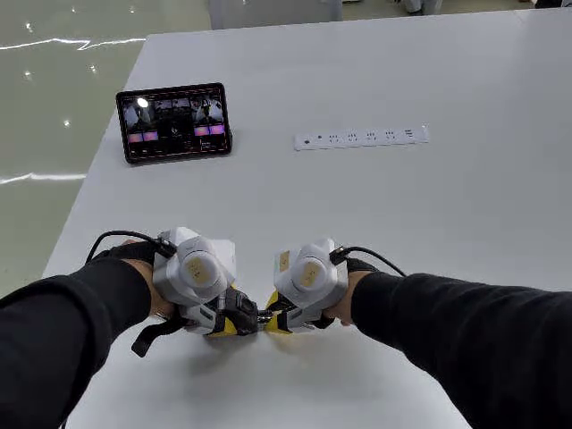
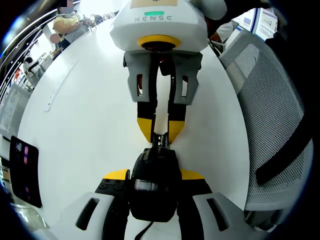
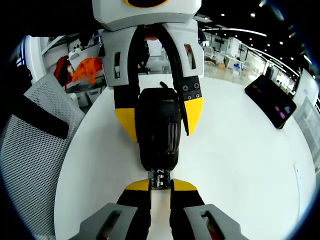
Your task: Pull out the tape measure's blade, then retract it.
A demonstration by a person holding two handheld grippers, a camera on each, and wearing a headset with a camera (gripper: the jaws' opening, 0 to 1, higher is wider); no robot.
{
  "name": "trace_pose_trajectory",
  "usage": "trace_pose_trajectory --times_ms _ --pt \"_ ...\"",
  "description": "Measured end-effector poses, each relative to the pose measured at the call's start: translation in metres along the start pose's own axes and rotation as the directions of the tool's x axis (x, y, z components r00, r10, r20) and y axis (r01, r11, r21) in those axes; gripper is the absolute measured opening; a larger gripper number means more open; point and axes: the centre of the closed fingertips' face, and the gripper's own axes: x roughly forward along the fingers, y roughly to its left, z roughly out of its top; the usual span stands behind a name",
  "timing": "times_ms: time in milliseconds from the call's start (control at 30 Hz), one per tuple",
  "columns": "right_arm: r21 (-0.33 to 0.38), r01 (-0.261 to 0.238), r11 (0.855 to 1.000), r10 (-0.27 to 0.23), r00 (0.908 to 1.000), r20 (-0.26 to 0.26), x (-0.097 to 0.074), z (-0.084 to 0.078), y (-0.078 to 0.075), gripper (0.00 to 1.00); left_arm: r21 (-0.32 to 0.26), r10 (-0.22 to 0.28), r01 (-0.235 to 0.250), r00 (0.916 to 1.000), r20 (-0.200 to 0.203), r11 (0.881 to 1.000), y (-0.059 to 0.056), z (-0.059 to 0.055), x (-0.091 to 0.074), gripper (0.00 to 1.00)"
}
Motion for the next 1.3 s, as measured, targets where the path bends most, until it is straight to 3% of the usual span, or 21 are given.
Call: trace_pose_trajectory --times_ms 1300 --pt "0.007 0.005 1.000 -0.005 0.9997 -0.026 -0.012 -0.016 -0.002 0.10 -0.012 0.006 -0.006 1.0000 -0.001 1.000 0.002 0.000 0.000 0.31"
